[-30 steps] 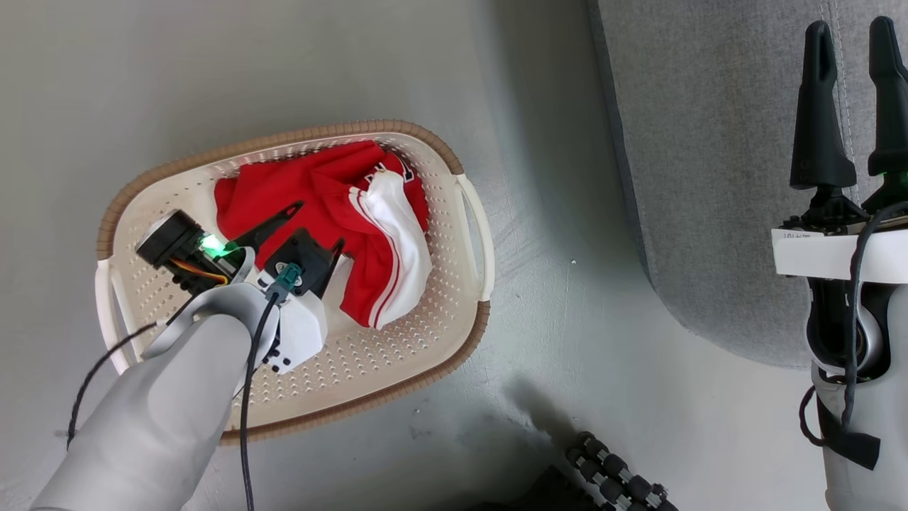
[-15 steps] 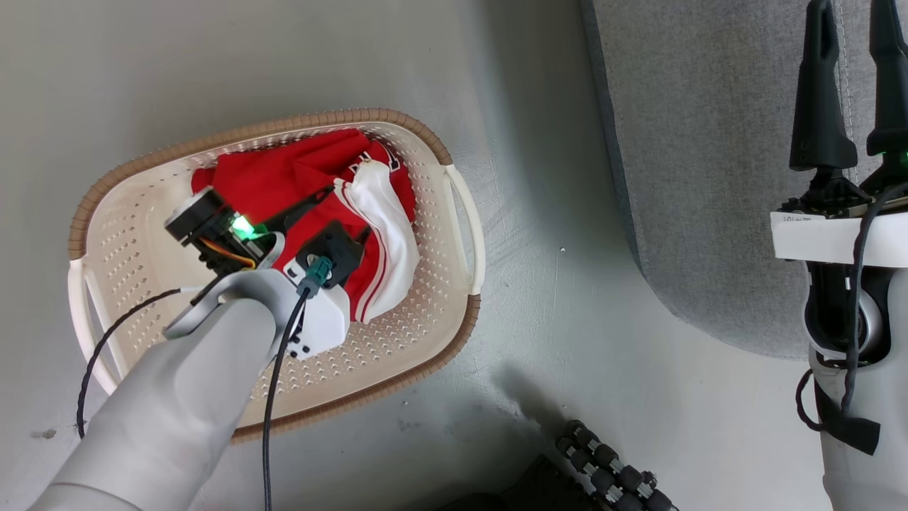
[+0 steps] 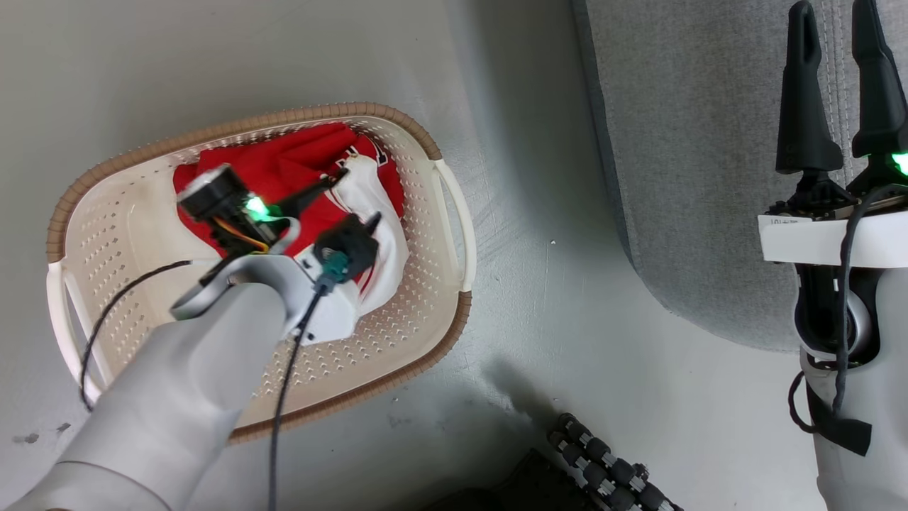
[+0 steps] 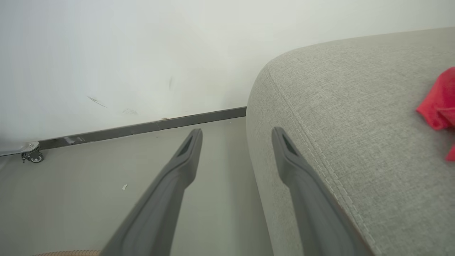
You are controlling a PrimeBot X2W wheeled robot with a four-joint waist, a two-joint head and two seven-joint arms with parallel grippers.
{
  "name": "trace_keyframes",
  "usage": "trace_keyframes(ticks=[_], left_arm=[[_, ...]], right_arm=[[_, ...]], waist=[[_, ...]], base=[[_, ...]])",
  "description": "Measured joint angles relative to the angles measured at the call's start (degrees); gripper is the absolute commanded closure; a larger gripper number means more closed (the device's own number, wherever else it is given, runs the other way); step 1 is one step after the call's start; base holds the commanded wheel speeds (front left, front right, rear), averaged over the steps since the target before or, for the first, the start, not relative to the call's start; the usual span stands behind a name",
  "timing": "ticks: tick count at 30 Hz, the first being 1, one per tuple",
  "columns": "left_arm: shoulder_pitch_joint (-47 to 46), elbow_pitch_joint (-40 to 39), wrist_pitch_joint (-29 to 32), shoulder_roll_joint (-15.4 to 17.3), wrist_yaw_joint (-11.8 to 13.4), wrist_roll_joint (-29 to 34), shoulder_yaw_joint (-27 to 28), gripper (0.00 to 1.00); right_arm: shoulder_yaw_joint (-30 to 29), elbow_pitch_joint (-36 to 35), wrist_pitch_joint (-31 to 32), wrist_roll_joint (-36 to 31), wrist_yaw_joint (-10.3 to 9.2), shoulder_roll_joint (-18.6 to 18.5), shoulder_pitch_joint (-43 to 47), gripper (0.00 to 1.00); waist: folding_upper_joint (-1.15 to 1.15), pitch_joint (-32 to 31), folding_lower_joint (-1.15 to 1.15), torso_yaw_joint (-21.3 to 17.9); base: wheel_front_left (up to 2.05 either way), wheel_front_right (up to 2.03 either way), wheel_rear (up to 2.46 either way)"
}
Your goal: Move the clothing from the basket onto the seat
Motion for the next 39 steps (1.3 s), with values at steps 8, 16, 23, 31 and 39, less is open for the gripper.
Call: trace_keyframes(ticks=[8,16,23,31,39], left_arm=[[-0.48,2.33,-0.86,-2.54,-0.01,0.41,-1.69,0.0],[-3.04,6.58,0.58,-2.32,0.68,0.88,-0.96,0.0],[-3.8,8.89,0.99,-2.31,0.94,0.97,-0.98,0.0],[-3.86,10.53,1.13,-2.57,1.11,0.96,-1.07,1.0],[-3.86,10.92,-0.88,-2.67,1.19,0.25,-0.43,1.0]], right_arm=[[1.29,0.25,0.0,0.0,-0.01,0.0,0.01,0.0],[1.57,0.29,0.0,-0.05,-0.01,0.0,0.03,0.0],[1.48,0.03,0.0,-0.43,-0.01,0.0,0.03,0.0],[1.36,-0.12,0.0,-0.51,0.0,0.0,0.02,0.0],[0.65,-0.12,0.0,-0.93,-0.01,0.0,-0.4,0.0]], waist=[[0.0,-0.31,0.0,-0.61],[0.0,-0.03,0.0,-1.11],[0.0,0.73,0.0,-1.23],[0.0,1.16,0.0,-0.87],[0.0,0.43,0.0,-0.11]], base=[[0.0,0.0,0.0],[0.0,0.0,0.0],[0.0,0.0,0.0],[0.0,0.0,0.0],[0.0,0.0,0.0]])
